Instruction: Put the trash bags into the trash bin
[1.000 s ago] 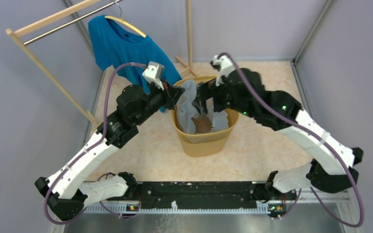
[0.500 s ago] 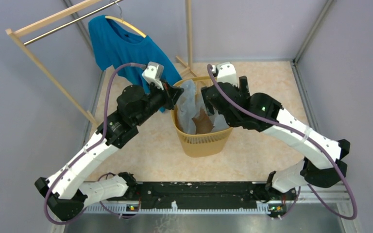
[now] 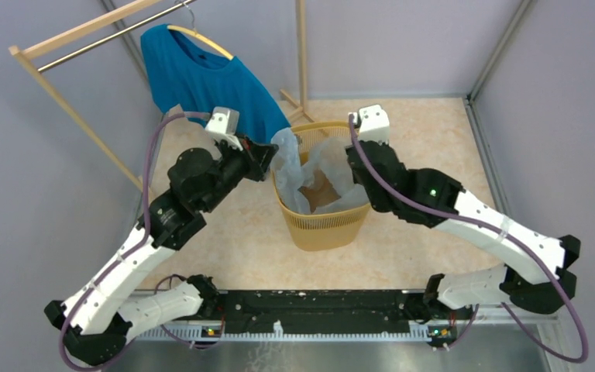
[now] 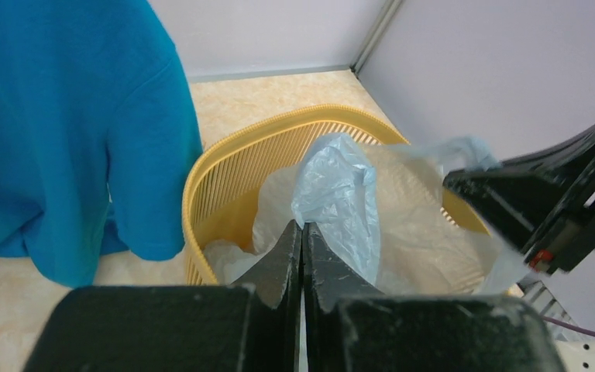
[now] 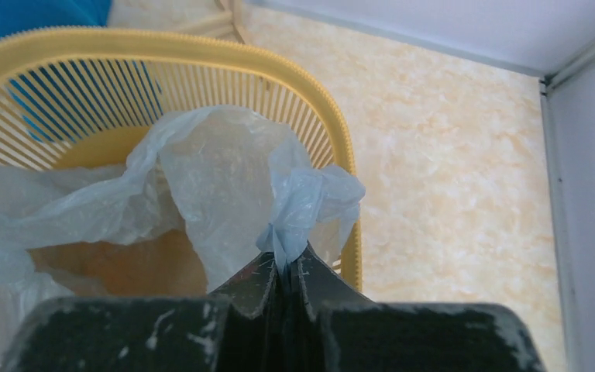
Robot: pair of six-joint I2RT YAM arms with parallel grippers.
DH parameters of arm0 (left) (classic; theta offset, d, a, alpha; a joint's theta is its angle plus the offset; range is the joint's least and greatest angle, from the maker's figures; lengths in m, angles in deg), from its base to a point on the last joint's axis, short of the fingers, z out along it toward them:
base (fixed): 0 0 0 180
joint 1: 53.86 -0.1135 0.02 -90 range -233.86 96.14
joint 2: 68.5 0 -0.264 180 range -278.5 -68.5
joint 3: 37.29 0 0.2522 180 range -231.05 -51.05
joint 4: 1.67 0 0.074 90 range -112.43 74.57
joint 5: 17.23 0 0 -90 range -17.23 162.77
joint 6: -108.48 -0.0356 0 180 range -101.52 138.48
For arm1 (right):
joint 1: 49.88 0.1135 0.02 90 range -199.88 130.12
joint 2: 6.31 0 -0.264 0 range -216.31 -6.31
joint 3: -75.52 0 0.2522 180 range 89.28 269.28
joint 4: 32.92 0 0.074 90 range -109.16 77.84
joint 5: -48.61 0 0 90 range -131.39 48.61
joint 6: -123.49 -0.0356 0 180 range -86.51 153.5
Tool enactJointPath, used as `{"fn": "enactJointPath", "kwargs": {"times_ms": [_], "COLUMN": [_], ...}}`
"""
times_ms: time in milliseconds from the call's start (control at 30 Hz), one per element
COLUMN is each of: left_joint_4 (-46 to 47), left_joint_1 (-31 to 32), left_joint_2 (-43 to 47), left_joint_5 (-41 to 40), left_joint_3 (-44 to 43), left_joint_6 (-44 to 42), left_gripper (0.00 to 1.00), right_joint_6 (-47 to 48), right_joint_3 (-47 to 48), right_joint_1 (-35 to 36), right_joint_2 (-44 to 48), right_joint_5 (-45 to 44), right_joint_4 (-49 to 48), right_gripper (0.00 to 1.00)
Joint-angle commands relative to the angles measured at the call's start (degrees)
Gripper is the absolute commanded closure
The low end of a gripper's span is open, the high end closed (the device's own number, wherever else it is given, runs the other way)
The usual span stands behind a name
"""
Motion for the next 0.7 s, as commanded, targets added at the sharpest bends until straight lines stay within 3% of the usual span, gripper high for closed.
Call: {"fn": "enactJointPath", "kwargs": {"times_ms": [0, 133, 333, 400, 567, 667], "left_joint_4": [1.63, -9.61, -33.51, -39.41, -48.39, -50.29], "left_joint_1": [-0.18, -0.18, -0.18, -0.18, -0.18, -0.18], "left_joint_2": [5.39, 4.72, -4.99, -8.17, -15.35, -19.01], "left_joint_5": [-0.08, -3.27, -0.05, 4.43, 7.05, 7.73], "left_joint_3": [2.7, -3.5, -25.52, -32.25, -45.56, -47.92], "left_joint_6": [-0.09, 3.4, 9.34, 10.53, 14.21, 15.26], "left_gripper": [0.91, 0.68, 0.14, 0.02, 0.02, 0.11], "right_joint_6": [9.81, 12.31, 12.22, 13.15, 15.46, 15.23], "right_joint_3": [-2.99, -7.5, -9.46, -9.39, -8.78, -9.2], "right_joint_1": [-2.08, -2.35, -2.36, -2.36, -2.35, -2.35], "right_joint_2": [8.48, 13.4, 14.53, 14.24, 12.8, 13.11], "right_joint_5": [6.61, 17.81, 20.78, 21.54, 22.7, 23.16], "right_joint_4": [-19.46, -28.42, -30.18, -30.74, -30.84, -31.05], "right_gripper": [1.0, 1.0, 1.0, 1.0, 1.0, 1.0]}}
